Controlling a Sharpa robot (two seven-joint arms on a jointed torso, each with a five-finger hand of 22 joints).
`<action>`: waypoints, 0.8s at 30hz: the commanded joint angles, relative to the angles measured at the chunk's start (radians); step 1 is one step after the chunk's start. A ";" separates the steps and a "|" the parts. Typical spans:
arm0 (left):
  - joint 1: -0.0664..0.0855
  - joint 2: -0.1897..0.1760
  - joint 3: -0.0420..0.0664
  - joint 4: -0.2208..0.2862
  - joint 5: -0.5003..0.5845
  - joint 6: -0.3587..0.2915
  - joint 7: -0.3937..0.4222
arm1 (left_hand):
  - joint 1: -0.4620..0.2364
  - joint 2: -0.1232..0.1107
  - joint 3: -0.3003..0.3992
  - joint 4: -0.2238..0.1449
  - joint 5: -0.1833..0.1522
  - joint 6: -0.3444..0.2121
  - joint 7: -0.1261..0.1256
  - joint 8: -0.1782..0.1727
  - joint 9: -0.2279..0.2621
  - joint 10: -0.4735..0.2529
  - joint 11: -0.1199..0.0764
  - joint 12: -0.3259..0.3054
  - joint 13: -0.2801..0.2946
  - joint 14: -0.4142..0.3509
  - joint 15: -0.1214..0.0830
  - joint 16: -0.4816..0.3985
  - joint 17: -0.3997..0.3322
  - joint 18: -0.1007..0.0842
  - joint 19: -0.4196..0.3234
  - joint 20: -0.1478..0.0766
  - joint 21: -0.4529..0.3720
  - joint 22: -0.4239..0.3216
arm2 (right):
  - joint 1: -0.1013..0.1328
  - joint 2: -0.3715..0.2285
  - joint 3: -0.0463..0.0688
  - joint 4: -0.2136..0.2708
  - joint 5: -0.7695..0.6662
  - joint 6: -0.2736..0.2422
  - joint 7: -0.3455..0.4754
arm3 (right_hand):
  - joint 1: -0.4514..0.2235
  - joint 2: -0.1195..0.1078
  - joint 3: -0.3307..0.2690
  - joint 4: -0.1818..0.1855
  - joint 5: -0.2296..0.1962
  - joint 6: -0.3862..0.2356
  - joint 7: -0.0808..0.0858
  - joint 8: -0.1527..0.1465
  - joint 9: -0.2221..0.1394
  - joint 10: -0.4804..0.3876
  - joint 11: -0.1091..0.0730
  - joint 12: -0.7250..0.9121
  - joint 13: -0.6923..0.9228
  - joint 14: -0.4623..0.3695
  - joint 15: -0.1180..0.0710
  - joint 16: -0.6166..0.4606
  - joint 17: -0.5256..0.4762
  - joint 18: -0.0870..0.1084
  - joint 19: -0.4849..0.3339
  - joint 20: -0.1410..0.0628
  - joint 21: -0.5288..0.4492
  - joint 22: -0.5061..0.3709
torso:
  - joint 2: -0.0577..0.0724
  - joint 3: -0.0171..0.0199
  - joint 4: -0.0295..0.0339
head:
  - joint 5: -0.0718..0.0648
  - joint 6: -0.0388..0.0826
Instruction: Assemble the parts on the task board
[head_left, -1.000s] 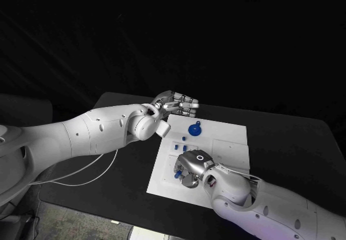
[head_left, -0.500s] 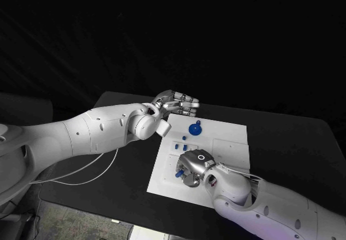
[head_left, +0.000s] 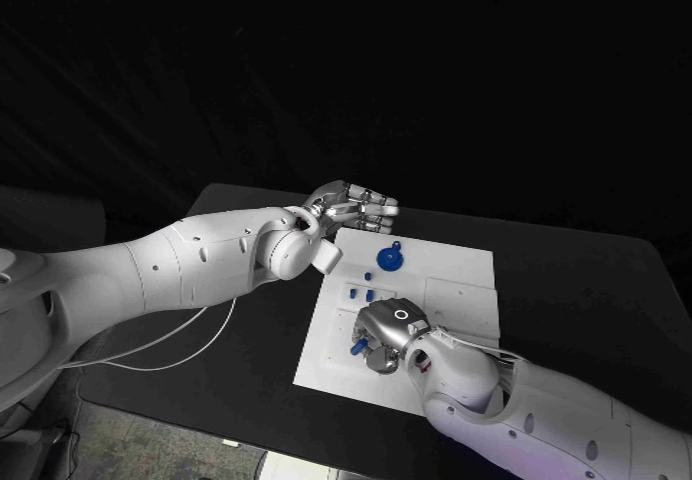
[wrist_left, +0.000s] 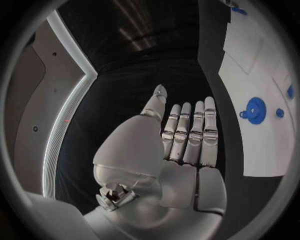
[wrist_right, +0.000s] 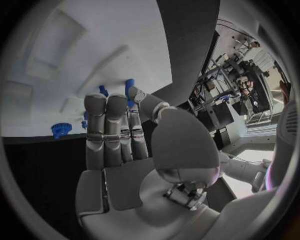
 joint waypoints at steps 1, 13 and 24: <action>0.000 0.003 0.001 0.001 -0.002 0.018 0.005 | 0.001 0.007 0.006 0.001 -0.002 -0.003 0.001 -0.001 -0.001 -0.004 0.000 0.000 0.000 -0.003 -0.003 -0.001 -0.001 -0.001 -0.002 0.005 0.004 -0.001 | -0.001 0.002 -0.001 -0.003 -0.025 0.029 -0.025 | -0.001 0.008 0.005 0.001 0.002 0.006 0.001 0.003 0.004 0.040 -0.035 0.005 0.000 0.000 -0.009 -0.006 0.001 0.016 0.043 -0.007 0.006 0.027 | 0.000 -0.0006 -0.0001 | 0.000 0.000; 0.000 0.005 0.000 0.001 -0.002 0.018 0.003 | 0.001 0.007 0.006 0.001 -0.002 -0.003 0.001 -0.001 -0.001 -0.004 0.000 0.000 0.000 -0.003 -0.003 -0.001 -0.001 -0.001 -0.002 0.005 0.004 -0.001 | 0.006 0.024 -0.020 -0.004 -0.026 0.088 -0.004 | -0.002 0.010 -0.004 -0.001 0.002 0.006 0.001 0.003 0.004 0.039 -0.035 0.005 0.000 -0.001 -0.009 -0.008 0.004 0.012 0.041 -0.007 0.004 0.033 | 0.000 -0.0010 0.0003 | -0.004 -0.001; 0.000 0.006 0.000 0.001 -0.002 0.022 -0.003 | 0.001 0.006 0.005 0.003 -0.002 -0.005 0.001 -0.001 -0.001 -0.005 0.000 0.000 0.000 -0.004 -0.002 -0.001 -0.001 -0.001 -0.003 0.005 0.004 -0.001 | 0.009 0.037 -0.036 -0.011 -0.025 0.093 0.003 | -0.005 0.009 -0.005 -0.003 0.002 0.003 0.002 0.003 0.003 0.036 -0.034 0.005 0.000 -0.001 -0.009 -0.010 0.003 0.012 0.040 -0.007 -0.011 0.032 | 0.000 -0.0003 -0.0001 | -0.013 0.000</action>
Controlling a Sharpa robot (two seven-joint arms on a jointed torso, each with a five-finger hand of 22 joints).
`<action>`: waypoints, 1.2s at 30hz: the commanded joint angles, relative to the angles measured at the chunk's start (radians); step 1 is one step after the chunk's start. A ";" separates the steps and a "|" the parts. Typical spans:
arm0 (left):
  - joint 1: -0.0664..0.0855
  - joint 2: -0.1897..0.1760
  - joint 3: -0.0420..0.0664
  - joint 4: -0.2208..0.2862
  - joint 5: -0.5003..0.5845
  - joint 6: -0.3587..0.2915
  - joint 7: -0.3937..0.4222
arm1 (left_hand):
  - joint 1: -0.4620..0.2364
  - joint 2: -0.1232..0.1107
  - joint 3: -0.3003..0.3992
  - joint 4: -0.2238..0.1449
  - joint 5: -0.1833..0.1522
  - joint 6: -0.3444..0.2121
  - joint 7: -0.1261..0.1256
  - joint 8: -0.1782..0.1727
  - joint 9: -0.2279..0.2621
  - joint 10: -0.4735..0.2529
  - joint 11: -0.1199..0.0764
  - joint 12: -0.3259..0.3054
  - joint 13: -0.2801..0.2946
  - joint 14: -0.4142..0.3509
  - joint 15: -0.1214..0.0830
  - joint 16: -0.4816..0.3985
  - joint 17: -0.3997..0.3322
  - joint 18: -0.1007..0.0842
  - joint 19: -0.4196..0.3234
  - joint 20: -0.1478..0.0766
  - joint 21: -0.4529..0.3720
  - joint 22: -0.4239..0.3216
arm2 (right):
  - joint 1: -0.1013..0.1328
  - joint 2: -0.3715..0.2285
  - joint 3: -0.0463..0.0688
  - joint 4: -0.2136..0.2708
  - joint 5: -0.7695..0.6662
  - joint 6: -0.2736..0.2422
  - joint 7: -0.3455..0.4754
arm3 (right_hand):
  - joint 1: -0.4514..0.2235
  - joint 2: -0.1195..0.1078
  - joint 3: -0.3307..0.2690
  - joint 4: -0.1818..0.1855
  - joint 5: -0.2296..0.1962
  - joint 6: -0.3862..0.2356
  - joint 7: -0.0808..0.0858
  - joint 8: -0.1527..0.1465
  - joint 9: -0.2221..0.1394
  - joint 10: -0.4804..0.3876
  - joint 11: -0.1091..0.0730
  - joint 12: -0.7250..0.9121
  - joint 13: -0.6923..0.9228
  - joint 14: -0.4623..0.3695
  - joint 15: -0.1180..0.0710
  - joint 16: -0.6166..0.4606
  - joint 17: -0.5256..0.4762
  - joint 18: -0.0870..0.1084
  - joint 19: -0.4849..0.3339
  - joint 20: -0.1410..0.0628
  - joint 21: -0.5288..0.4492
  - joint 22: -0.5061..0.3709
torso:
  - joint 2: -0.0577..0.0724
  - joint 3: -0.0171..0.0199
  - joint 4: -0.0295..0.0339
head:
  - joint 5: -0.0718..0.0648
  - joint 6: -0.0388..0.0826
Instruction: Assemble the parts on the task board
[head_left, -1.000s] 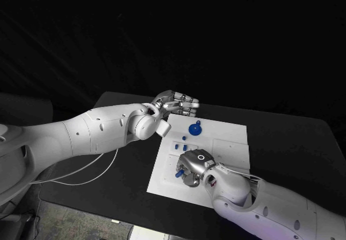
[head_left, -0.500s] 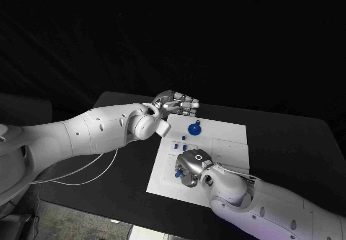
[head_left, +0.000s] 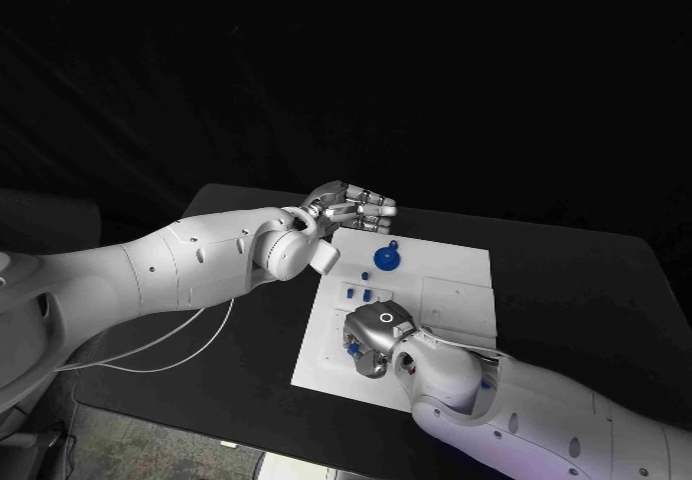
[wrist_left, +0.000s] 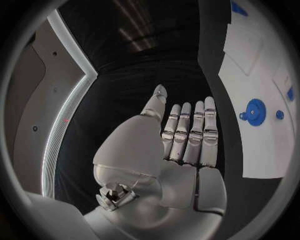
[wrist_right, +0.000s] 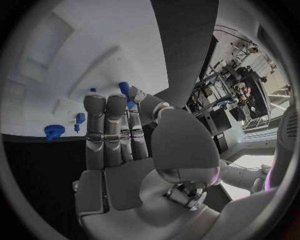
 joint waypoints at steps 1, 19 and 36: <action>0.000 0.002 0.001 0.002 -0.002 0.018 0.001 | 0.001 0.006 0.005 0.003 -0.002 -0.005 0.001 -0.001 -0.001 -0.005 0.000 0.000 0.000 -0.004 -0.003 -0.001 -0.001 -0.001 -0.003 0.005 0.004 -0.001 | -0.006 0.003 -0.008 -0.004 0.000 0.039 0.013 | -0.005 0.008 -0.003 -0.001 0.003 0.004 0.003 0.005 0.002 0.036 -0.032 0.005 0.000 0.001 -0.006 -0.007 0.000 0.017 0.040 -0.007 -0.015 0.031 | 0.000 0.0002 -0.0001 | -0.002 0.001; 0.000 -0.001 0.000 0.001 -0.002 0.019 -0.001 | 0.001 0.005 0.004 0.003 -0.002 -0.008 0.002 -0.002 -0.001 -0.006 0.001 0.000 0.000 -0.005 -0.002 -0.001 -0.001 -0.001 -0.004 0.005 0.004 -0.001 | -0.004 -0.005 -0.010 -0.010 0.038 -0.064 0.028 | -0.001 -0.116 -0.146 0.071 0.006 -0.220 0.022 0.003 -0.009 -0.275 0.051 0.003 -0.005 -0.006 0.052 -0.010 -0.048 0.074 0.039 0.054 -0.166 -0.039 | 0.000 0.0006 0.0000 | -0.001 0.001; 0.000 -0.006 0.000 -0.001 -0.002 0.022 -0.006 | 0.003 0.006 0.005 0.003 -0.002 -0.008 0.002 -0.001 -0.001 -0.006 0.001 0.000 0.000 -0.005 -0.002 0.000 0.000 -0.001 -0.004 0.005 0.004 -0.001 | 0.001 -0.079 0.006 0.080 0.077 -0.194 -0.002 | 0.036 -0.138 -0.225 0.143 0.005 -0.239 0.011 0.003 -0.009 -0.298 0.055 0.005 -0.005 -0.008 0.056 0.013 -0.099 0.085 0.041 0.061 -0.160 -0.087 | 0.000 0.0026 -0.0008 | -0.003 0.004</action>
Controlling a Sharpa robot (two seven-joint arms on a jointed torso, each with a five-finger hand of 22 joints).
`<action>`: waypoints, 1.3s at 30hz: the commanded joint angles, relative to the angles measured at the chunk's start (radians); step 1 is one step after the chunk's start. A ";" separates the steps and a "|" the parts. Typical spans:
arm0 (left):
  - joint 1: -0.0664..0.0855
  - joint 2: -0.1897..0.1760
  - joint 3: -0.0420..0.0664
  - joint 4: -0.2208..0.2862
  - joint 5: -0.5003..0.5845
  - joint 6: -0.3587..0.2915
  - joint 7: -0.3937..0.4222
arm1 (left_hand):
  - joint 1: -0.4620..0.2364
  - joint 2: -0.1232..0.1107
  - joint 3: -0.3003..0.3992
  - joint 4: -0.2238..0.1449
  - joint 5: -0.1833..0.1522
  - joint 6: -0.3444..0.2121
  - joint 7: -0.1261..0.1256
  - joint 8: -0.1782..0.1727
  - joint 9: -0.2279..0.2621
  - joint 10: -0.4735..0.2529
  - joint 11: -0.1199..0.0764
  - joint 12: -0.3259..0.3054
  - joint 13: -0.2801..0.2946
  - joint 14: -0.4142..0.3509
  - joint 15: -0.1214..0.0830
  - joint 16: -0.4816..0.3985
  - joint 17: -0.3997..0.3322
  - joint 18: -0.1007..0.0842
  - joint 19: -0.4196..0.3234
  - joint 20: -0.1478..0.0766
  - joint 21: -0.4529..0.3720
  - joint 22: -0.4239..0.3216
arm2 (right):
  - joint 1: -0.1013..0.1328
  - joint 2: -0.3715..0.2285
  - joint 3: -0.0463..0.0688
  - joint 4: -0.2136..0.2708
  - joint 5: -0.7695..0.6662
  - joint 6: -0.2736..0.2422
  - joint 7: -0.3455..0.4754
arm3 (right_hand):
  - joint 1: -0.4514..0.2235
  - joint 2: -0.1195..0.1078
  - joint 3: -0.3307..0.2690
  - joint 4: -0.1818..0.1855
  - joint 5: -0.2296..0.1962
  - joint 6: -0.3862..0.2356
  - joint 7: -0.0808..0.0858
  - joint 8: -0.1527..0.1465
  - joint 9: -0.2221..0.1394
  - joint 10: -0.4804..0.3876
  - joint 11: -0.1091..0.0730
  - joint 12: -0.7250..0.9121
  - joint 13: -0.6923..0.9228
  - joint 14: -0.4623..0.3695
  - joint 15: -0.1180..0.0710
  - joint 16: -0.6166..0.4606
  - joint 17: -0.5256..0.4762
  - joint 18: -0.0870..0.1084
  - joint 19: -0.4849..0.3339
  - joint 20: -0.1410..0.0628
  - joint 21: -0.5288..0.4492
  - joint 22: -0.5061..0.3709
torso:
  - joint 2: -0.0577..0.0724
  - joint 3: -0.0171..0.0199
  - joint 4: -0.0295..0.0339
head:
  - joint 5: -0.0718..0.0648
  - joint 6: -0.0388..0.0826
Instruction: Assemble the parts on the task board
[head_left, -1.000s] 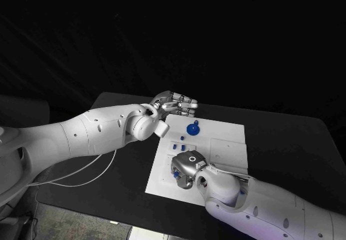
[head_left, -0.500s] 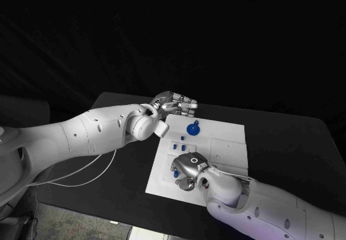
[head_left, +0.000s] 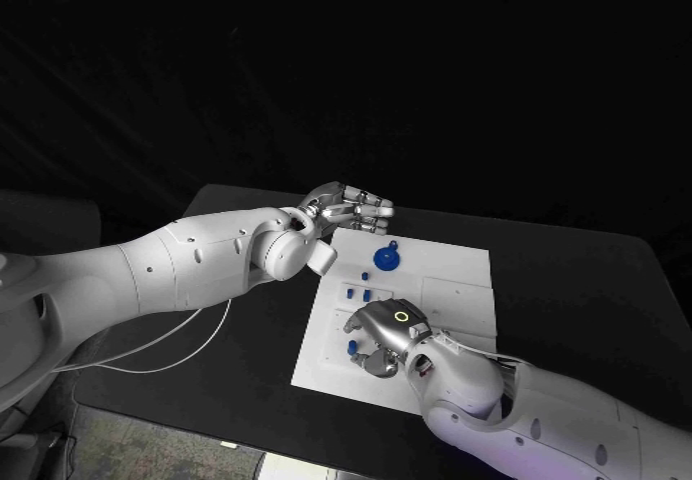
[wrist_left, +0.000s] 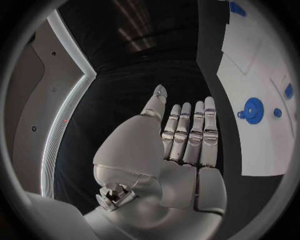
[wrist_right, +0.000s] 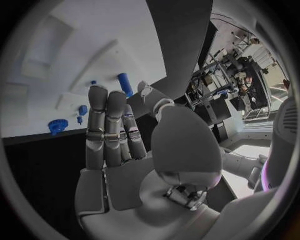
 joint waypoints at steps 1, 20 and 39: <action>0.000 0.001 0.000 0.000 -0.002 0.016 0.003 | 0.003 0.006 0.005 0.004 -0.002 -0.004 -0.001 -0.001 -0.001 -0.006 0.000 0.000 0.000 -0.005 -0.002 0.000 0.000 -0.001 -0.004 0.005 0.004 -0.001 | 0.003 -0.021 0.012 0.026 0.034 -0.065 -0.009 | 0.004 -0.003 -0.003 0.007 -0.003 -0.002 0.000 -0.002 -0.002 0.004 -0.005 0.003 -0.001 0.004 -0.003 0.007 -0.002 0.012 0.044 0.003 0.007 -0.003 | 0.000 0.0017 -0.0010 | -0.005 0.005; -0.023 -0.040 -0.001 0.007 -0.001 0.017 0.036 | -0.005 0.006 0.003 0.005 -0.001 -0.005 -0.003 -0.001 -0.001 0.019 -0.008 0.000 0.000 0.036 -0.015 0.003 0.001 -0.001 0.014 -0.004 0.014 0.003 | 0.030 -0.331 0.201 0.101 0.599 0.124 -0.006 | -0.125 0.090 -0.069 0.080 0.015 0.142 -0.012 -0.001 0.008 0.419 -0.138 0.269 0.298 0.025 -0.087 0.020 0.015 -0.088 0.050 -0.085 0.128 0.015 | -0.025 0.0189 -0.0251 | -0.075 0.036; -0.063 -0.085 -0.001 0.058 -0.037 0.023 0.057 | -0.044 -0.002 -0.024 0.002 0.004 -0.011 -0.014 -0.001 0.000 0.156 -0.053 0.000 0.002 0.175 -0.065 0.013 0.010 -0.038 0.065 -0.057 0.056 0.013 | 0.033 -0.413 0.191 0.061 0.817 0.381 -0.307 | -0.240 0.111 -0.029 0.143 0.020 0.138 -0.027 0.000 0.074 0.251 -0.139 0.812 1.027 0.006 -0.084 0.261 0.331 -0.089 0.052 -0.082 0.378 0.143 | -0.053 0.0296 -0.0447 | -0.102 0.016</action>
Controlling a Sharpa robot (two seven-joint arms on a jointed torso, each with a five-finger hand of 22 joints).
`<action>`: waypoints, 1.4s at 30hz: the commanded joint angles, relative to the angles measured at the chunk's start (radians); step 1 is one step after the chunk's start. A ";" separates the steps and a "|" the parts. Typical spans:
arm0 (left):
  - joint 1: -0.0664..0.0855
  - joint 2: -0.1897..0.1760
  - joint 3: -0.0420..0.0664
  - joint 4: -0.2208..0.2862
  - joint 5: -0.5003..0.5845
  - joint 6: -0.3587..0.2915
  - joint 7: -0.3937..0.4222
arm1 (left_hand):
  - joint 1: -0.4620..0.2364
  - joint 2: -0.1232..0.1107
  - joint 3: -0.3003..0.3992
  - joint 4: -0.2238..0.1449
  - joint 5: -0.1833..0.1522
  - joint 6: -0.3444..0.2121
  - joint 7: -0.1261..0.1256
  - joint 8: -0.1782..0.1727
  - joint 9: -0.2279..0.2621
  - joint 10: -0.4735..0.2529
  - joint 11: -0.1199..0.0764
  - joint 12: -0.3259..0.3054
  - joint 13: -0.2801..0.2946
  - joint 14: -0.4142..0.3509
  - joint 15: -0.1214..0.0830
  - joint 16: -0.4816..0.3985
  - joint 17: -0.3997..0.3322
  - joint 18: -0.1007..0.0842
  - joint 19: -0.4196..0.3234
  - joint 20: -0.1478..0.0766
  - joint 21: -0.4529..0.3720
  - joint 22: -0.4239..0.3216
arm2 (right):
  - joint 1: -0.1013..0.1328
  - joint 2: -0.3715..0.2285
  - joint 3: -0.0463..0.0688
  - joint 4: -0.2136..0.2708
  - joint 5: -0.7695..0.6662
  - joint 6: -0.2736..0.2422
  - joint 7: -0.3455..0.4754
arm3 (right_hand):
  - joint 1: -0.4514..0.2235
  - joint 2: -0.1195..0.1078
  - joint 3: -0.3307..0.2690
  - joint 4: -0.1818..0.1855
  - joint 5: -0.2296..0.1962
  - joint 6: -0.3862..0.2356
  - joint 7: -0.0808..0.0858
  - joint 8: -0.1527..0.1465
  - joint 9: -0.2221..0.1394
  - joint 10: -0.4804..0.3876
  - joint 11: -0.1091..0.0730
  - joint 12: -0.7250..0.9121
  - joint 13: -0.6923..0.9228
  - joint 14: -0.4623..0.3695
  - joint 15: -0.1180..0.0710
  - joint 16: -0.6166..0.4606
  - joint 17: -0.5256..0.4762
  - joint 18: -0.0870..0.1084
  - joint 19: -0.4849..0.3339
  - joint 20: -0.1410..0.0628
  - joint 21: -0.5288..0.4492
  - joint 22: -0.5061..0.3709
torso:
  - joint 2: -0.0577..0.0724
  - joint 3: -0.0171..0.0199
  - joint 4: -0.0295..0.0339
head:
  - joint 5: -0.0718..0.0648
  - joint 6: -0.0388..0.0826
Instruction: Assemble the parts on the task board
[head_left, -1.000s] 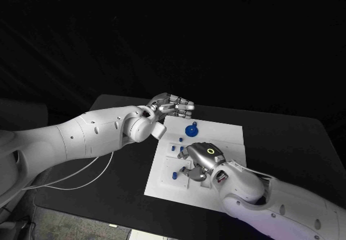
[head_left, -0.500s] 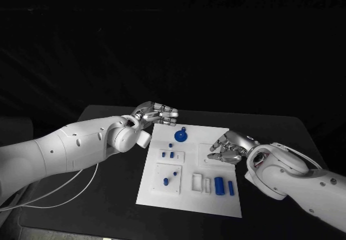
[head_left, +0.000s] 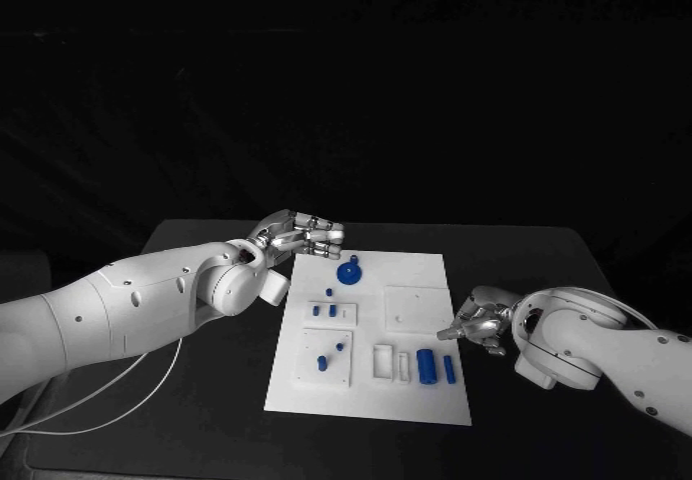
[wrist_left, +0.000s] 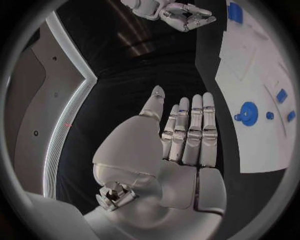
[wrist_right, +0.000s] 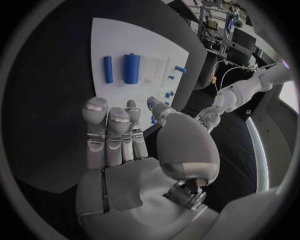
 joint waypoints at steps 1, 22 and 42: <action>-0.003 -0.002 0.001 0.007 -0.029 0.021 0.022 | -0.018 -0.007 -0.011 0.003 0.004 0.006 -0.005 0.001 0.000 0.011 -0.002 0.000 0.001 0.016 -0.002 0.007 0.003 -0.015 0.006 -0.005 0.007 0.002 | -0.001 -0.003 -0.011 -0.002 0.054 0.093 -0.094 | -0.017 -0.001 -0.001 0.011 -0.010 -0.001 -0.003 0.000 0.003 0.007 0.000 -0.001 0.008 0.006 0.002 0.008 0.013 -0.002 0.051 0.007 0.007 0.059 | -0.006 -0.0008 -0.0042 | -0.005 -0.005; -0.011 -0.003 0.001 0.025 -0.059 0.064 0.035 | -0.067 -0.055 0.008 0.020 0.002 0.018 -0.014 -0.001 0.004 -0.047 0.015 -0.002 0.002 -0.031 0.017 -0.006 -0.002 -0.017 -0.031 0.012 -0.001 -0.008 | -0.002 0.079 -0.087 -0.059 0.053 0.063 -0.114 | -0.040 -0.022 -0.005 0.030 -0.017 -0.025 0.006 0.000 0.001 0.014 0.006 0.002 0.050 0.010 0.005 0.014 0.043 -0.001 0.053 0.010 0.022 0.084 | -0.006 -0.0048 -0.0042 | -0.007 -0.017; -0.011 0.003 0.001 0.027 -0.059 0.092 0.027 | -0.077 -0.086 0.032 0.050 0.001 -0.001 -0.012 -0.001 0.004 -0.078 0.022 -0.002 0.002 -0.090 0.037 -0.009 -0.006 -0.006 -0.057 0.034 -0.028 -0.012 | -0.006 0.171 -0.114 -0.131 0.003 0.010 -0.111 | -0.054 -0.051 -0.016 0.063 -0.030 -0.060 0.014 0.000 -0.003 0.004 0.012 -0.017 0.048 0.010 0.009 0.005 0.045 0.005 0.053 0.013 0.013 0.085 | -0.006 -0.0059 -0.0048 | 0.003 -0.026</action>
